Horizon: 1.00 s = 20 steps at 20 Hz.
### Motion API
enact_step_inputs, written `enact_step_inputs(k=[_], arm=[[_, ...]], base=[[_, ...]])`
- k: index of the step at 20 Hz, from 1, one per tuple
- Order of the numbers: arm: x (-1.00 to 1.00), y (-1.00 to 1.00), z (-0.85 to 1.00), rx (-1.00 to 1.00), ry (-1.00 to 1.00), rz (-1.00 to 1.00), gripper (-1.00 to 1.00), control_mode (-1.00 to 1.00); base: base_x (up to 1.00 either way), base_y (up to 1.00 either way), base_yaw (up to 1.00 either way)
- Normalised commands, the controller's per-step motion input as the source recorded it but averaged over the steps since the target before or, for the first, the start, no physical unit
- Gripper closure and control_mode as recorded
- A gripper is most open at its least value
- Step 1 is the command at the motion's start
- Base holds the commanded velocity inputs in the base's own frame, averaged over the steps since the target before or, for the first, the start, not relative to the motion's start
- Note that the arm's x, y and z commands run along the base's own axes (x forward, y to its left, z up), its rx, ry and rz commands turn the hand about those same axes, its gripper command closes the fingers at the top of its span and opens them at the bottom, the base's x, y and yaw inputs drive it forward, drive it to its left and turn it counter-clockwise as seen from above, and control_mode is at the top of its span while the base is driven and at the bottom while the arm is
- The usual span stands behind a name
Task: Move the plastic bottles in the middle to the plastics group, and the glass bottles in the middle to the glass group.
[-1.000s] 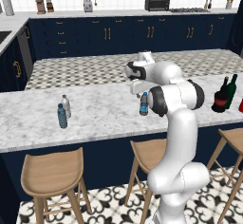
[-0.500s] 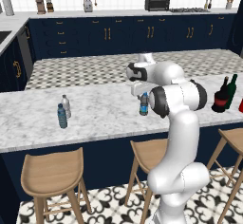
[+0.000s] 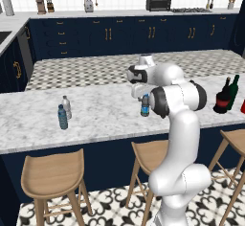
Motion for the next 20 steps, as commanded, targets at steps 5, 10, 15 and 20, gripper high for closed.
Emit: enact_step_inputs(k=[5, 10, 15, 20], arm=[[-0.02, 0.0, -0.1, 0.0, 0.0, 0.02, 1.0, -1.0], [-0.09, 0.0, -0.06, 0.0, 0.0, 0.0, 1.0, -1.0], [-0.28, 0.1, 0.09, 0.04, 0.03, 0.0, 1.0, -1.0], [-0.62, 0.58, 0.32, 0.09, 0.0, 0.0, 1.0, -1.0]], base=[[0.0, 0.0, 0.0], [0.0, 0.0, 0.0], [0.0, 0.0, 0.0], [0.0, 0.0, 0.0]])
